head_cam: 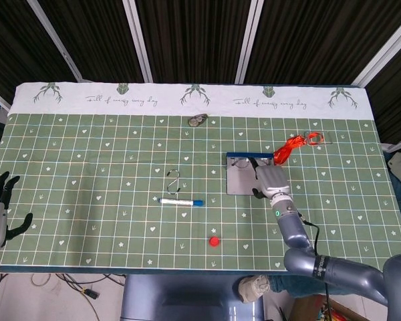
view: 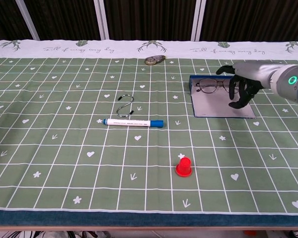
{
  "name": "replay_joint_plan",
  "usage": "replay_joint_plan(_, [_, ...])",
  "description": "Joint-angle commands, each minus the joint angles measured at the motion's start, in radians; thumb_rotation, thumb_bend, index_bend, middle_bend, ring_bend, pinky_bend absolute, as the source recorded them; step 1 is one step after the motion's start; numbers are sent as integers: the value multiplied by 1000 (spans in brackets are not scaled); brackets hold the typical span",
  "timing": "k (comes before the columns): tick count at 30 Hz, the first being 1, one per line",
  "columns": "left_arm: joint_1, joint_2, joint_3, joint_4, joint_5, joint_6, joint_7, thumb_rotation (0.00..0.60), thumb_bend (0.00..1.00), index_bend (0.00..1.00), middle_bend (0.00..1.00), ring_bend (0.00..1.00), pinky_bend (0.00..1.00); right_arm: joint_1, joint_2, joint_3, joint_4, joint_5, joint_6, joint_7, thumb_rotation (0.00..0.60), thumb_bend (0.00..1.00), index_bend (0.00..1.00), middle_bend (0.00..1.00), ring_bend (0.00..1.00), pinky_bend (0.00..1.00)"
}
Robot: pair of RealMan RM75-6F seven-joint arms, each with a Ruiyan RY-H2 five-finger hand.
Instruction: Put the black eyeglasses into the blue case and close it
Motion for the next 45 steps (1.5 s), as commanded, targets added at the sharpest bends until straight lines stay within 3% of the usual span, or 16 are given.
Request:
replay_joint_plan(1, [0,-1,1,0,1,1,2,600,307,86,0,0,0,-46,29,-47,-52,-101,71,23,600,300,139,302,314,287])
replay_joint_plan(15, [1,-7,1,0,2,7,14,600,308,86,0,0,0,-106,-62,-103,71,-274,114,136,600,340,237,283,298,257])
replay_joint_plan(45, [1,-4,-2,-7,-11,3,20,600,308,86,0,0,0,-104,-145,-55,191,-299,49,161,600,346,249,285,296,251])
